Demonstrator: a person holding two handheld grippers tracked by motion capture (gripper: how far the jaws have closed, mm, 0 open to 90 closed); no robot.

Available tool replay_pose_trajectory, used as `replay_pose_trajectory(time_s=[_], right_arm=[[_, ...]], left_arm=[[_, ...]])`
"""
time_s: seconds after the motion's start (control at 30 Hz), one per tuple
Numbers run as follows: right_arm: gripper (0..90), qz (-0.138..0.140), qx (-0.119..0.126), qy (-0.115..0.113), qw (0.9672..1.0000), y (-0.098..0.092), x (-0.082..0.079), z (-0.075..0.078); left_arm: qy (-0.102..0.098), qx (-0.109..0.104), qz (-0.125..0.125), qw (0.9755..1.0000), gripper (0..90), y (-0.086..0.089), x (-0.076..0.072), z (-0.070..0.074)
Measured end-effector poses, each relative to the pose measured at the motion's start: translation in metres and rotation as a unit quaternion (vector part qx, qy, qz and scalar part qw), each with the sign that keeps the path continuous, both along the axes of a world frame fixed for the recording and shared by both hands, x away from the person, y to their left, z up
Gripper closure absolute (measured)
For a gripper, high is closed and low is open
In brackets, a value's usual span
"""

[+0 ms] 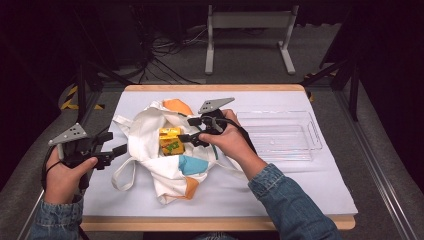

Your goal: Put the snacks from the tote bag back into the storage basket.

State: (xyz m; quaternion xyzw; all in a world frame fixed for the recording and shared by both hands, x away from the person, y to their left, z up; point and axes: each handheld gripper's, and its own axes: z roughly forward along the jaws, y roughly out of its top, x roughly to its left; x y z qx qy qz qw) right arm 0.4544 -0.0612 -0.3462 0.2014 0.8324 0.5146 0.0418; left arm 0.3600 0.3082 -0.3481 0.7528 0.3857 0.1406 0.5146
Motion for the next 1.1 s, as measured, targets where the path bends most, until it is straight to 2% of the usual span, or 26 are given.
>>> replay_pose_trajectory(time_s=[0.33, 0.43, 0.6, 0.7, 1.1], right_arm=[[21.3, 0.008, -0.029, -0.008, 0.9995, 0.022, 0.012, -0.011], [19.5, 0.007, -0.038, -0.006, 0.9992, 0.026, 0.014, -0.015], [19.5, 0.022, -0.047, 0.0, 0.9986, 0.035, 0.02, -0.023], [19.5, 0.026, -0.061, 0.004, 0.9978, 0.039, 0.023, -0.029], [20.0, 0.038, -0.07, 0.006, 0.9968, 0.051, 0.031, -0.047]], left_arm=[[-0.001, -0.001, 0.002, 1.0, 21.0, 0.001, 0.0, -0.001], [-0.003, -0.001, 0.003, 1.0, 20.9, 0.002, 0.0, 0.0], [-0.003, -0.001, 0.004, 1.0, 20.9, 0.003, -0.002, -0.001], [-0.002, 0.0, 0.007, 1.0, 20.9, 0.005, -0.003, -0.001], [-0.001, -0.002, 0.014, 0.9999, 20.8, 0.01, -0.008, -0.002]])
